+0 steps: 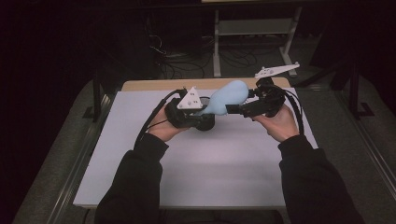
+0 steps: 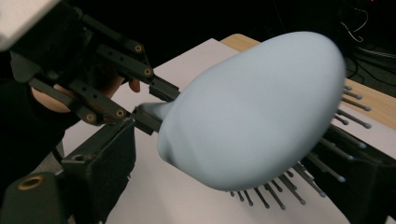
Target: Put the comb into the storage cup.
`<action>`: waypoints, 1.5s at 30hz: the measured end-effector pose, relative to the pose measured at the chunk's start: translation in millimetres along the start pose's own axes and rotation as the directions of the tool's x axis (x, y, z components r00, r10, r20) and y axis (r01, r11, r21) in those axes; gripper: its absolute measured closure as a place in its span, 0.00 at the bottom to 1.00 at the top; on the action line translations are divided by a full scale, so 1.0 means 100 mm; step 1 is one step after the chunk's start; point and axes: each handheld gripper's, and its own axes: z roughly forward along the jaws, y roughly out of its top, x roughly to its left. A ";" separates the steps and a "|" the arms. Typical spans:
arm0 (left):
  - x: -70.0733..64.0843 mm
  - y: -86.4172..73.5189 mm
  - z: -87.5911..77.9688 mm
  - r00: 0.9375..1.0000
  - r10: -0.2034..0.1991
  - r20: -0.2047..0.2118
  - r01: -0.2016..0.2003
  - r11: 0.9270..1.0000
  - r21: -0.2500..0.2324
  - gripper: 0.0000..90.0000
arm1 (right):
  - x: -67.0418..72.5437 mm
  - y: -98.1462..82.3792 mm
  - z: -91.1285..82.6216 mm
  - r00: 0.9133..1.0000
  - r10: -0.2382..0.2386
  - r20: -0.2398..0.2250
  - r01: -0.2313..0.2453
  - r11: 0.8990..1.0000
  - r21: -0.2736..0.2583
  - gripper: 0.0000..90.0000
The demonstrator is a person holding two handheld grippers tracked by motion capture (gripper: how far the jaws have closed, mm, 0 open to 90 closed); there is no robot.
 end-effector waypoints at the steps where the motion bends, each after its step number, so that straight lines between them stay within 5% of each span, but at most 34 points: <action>1: 0.00 0.00 0.01 1.000 -0.003 0.001 0.003 1.000 -0.001 0.78 | -0.01 0.00 -0.01 1.000 0.006 0.005 -0.006 1.000 -0.005 0.15; 12: -0.05 0.04 0.09 0.998 0.015 -0.057 -0.013 0.999 0.035 0.78 | -0.06 0.02 0.01 0.995 0.085 0.059 -0.084 0.996 -0.020 0.33; 23: -0.08 -0.02 0.22 0.998 -0.015 -0.056 0.017 0.999 0.041 0.78 | -0.07 0.06 -0.01 0.992 0.127 0.009 -0.127 0.992 -0.016 0.50; 32: -0.09 -0.02 0.23 0.996 -0.085 0.005 0.085 0.996 -0.030 0.79 | -0.07 0.13 -0.10 0.982 0.170 -0.079 -0.172 0.985 -0.010 0.60; 40: -0.06 -0.04 0.22 0.986 -0.152 0.066 0.157 0.984 -0.084 0.77 | 0.05 0.32 -0.14 0.991 0.128 -0.044 -0.127 0.991 0.042 0.62; 45: -0.03 -0.08 0.18 0.978 -0.181 0.102 0.191 0.977 -0.097 0.67 | 0.08 0.38 -0.16 0.993 0.113 -0.030 -0.111 0.992 0.052 0.62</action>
